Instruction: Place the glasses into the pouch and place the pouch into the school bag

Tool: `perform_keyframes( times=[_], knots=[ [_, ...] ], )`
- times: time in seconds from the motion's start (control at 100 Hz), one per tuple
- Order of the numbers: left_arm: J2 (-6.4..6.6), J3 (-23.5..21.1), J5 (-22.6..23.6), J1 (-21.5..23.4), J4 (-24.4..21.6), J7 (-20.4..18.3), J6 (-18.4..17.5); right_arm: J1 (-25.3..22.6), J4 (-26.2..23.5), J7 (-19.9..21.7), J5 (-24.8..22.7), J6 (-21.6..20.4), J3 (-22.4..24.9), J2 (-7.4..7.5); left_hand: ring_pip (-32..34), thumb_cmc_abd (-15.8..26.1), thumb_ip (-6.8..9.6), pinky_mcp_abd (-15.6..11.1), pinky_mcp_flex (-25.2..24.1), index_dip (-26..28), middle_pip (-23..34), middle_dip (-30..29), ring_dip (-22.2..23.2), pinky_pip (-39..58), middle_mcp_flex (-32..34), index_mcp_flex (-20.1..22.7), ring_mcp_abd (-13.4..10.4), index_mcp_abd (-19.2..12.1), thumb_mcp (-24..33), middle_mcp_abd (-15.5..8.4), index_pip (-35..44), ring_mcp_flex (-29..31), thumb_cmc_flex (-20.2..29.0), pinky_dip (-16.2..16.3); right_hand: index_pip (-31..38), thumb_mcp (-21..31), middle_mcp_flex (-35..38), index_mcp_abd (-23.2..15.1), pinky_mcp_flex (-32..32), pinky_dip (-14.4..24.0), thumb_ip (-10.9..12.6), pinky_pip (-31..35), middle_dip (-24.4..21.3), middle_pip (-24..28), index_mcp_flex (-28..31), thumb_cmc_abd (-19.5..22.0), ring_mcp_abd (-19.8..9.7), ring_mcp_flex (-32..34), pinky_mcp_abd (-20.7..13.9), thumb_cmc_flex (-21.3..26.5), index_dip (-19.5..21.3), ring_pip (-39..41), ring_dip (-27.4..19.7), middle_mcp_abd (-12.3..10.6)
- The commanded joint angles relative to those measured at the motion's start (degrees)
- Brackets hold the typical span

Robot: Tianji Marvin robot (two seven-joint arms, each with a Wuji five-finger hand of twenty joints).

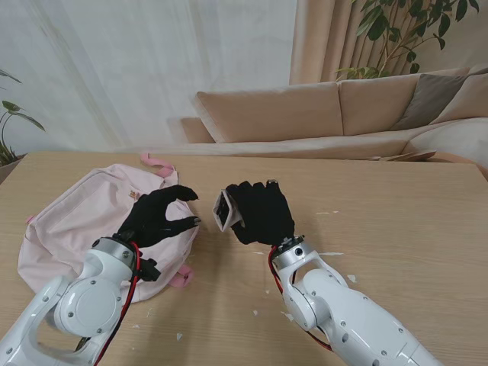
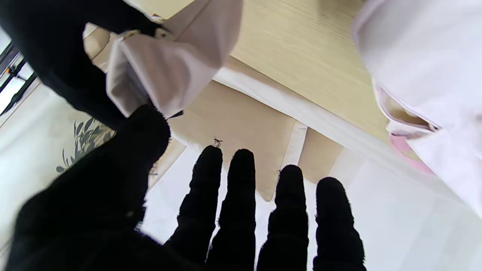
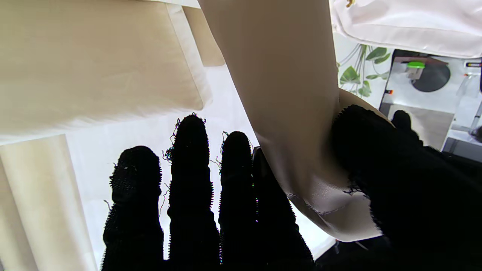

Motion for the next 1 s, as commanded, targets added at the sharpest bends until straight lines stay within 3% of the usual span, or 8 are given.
perform_keyframes(
  times=[0.0,0.28,0.44,0.6,0.72,0.81,0.99],
  knots=[
    [0.51,-0.93,0.27,1.41,-0.9,-1.22,-0.34,-1.12,-1.04,0.73,0.87,0.0,0.49,-0.4,-0.87,1.55,1.66,-1.33,-0.85,-0.69,-0.9,-0.38,-0.99,-0.72,-1.81,-1.5,-1.37,-1.15,-0.46,-0.7,-1.23,-1.4,-1.06,-0.25,0.64,2.62,0.42,-1.91,-0.17,0.69,2.04,0.19,-0.15,-0.12,1.26,1.96,0.48,0.34,0.08,1.05,0.34,-0.82,-0.04,-0.34],
    [1.29,-5.69,7.84,5.0,-0.18,-2.97,-3.67,-4.67,-3.37,0.47,4.9,-1.2,4.05,-1.22,-2.23,2.37,1.81,-1.72,-1.33,-0.99,-1.53,-0.64,-1.03,-2.61,-2.3,-1.37,-1.76,-2.51,-0.81,-1.25,-1.87,-1.75,-0.15,-0.21,0.6,2.6,0.18,-1.85,-0.78,0.81,1.99,0.17,-0.21,-0.25,1.32,1.89,0.69,-0.15,0.36,1.44,0.3,-1.13,-0.18,-0.27],
    [1.95,-7.58,16.38,7.16,0.4,-4.27,-5.53,-6.5,-4.53,0.77,5.04,-1.22,5.64,-1.1,-4.46,2.3,1.73,-2.32,-1.51,-1.58,-2.54,-1.04,-1.7,-5.82,-3.42,-2.31,-2.56,-3.81,-1.75,-2.33,-3.35,-2.3,-1.14,-0.44,0.58,2.56,0.21,-1.89,-0.87,0.85,1.99,0.13,-0.22,-0.25,1.44,1.84,0.76,-0.11,0.38,1.49,0.28,-1.21,-0.24,-0.18],
    [2.53,-9.11,25.8,10.32,0.57,-5.51,-6.47,-7.69,-5.18,1.1,4.8,-1.0,6.87,-0.93,-7.32,1.12,1.03,-2.73,-1.61,-2.61,-4.47,-2.17,-3.07,-9.66,-5.92,-6.24,-3.59,-3.36,-2.27,-3.31,-5.91,-3.31,-7.04,-0.86,0.53,2.5,0.13,-1.71,-0.98,0.89,1.98,0.11,-0.22,-0.28,1.48,1.75,0.82,-0.26,0.37,1.64,0.27,-1.28,-0.27,-0.03],
    [2.78,-8.63,31.49,12.16,1.42,-5.2,-6.35,-7.92,-5.28,1.22,4.68,-0.96,7.18,-0.86,-9.63,0.41,0.0,-3.1,-1.66,-4.59,-5.84,-3.01,-3.95,-13.66,-8.83,-9.68,-4.42,-2.01,-2.16,-3.67,-9.47,-4.6,-11.89,-0.76,0.44,2.48,0.11,-1.7,-0.98,0.94,1.98,0.15,-0.2,-0.26,1.4,1.84,0.82,-0.22,0.35,1.63,0.25,-1.2,-0.24,-0.07],
    [2.82,-7.15,34.55,12.59,3.06,-2.67,-5.84,-8.07,-5.31,1.23,4.67,-0.85,7.24,-0.86,-10.74,-0.16,-0.47,-3.37,-1.64,-5.66,-6.36,-3.37,-4.2,-15.42,-10.78,-11.57,-4.77,-1.43,-1.71,-3.88,-11.12,-5.36,-14.21,-0.59,0.46,2.47,0.15,-1.74,-0.98,0.97,1.98,0.16,-0.18,-0.22,1.46,1.79,0.88,-0.23,0.35,1.64,0.28,-1.18,-0.23,-0.04],
    [3.24,-4.25,39.96,12.2,5.49,-2.24,-4.01,-8.32,-5.36,1.15,4.39,-0.78,7.29,-0.79,-11.53,0.04,-0.8,-3.58,-1.59,-6.89,-6.86,-3.77,-4.27,-16.55,-12.38,-13.8,-5.22,-0.4,-1.27,-4.13,-13.14,-5.74,-15.32,-0.31,0.42,2.45,0.15,-1.71,-0.92,1.0,1.98,0.18,-0.17,-0.24,1.46,1.82,0.86,-0.21,0.33,1.6,0.29,-1.17,-0.23,-0.04]
  ],
)
